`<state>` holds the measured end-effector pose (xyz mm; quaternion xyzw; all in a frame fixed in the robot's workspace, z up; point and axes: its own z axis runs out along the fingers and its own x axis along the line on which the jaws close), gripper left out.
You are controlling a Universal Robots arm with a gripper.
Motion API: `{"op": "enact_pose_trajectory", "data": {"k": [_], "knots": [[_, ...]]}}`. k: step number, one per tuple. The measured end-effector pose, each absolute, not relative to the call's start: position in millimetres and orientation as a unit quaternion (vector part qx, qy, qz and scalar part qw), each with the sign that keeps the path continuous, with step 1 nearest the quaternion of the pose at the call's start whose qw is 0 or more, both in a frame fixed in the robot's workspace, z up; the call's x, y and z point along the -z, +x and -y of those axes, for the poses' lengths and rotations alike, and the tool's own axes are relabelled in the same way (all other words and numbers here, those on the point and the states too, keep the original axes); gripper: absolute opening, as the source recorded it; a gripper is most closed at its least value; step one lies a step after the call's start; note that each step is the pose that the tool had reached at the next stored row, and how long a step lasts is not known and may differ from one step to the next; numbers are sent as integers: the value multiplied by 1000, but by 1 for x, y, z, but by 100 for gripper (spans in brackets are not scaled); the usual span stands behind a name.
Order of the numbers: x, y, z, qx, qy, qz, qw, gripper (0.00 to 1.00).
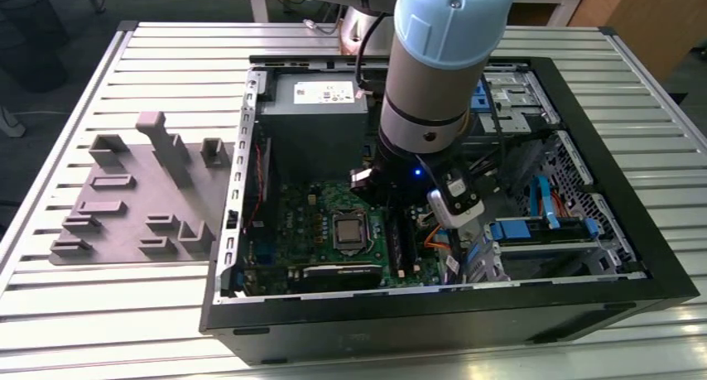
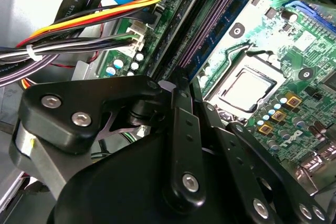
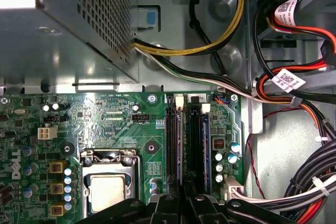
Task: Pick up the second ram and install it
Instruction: 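Insert the second ram into the second slot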
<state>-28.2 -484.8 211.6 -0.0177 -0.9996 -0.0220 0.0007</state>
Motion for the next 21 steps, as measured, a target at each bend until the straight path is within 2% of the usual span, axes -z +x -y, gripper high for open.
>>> {"op": "enact_pose_trajectory", "data": {"k": [21], "knots": [[-212,-27,484,16,-15,1000,1,14]]}}
